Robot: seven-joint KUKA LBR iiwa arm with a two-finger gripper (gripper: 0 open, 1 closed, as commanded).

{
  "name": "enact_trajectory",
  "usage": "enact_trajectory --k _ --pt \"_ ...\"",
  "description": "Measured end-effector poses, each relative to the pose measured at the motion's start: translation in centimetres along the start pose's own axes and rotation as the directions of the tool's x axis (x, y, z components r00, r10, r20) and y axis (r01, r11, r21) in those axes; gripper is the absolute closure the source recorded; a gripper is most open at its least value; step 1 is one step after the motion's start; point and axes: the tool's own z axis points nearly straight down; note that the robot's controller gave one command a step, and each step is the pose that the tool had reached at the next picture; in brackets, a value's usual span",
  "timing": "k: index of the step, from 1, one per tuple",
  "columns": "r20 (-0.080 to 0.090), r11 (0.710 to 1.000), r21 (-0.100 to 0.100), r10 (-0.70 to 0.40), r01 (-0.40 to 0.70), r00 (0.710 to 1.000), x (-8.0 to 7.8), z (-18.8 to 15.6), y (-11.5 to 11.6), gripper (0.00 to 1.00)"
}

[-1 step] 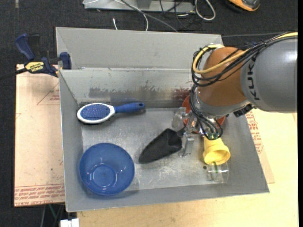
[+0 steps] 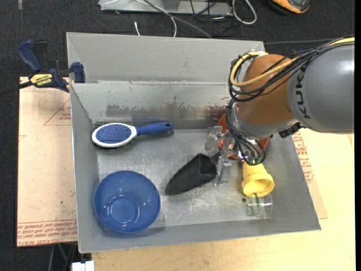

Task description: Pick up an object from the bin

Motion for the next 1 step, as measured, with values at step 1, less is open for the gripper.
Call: enact_trajectory --k 1 --pt "-0.001 1.000 -0.002 -0.014 0.014 1.000 0.05 6.78 3.20 0.00"
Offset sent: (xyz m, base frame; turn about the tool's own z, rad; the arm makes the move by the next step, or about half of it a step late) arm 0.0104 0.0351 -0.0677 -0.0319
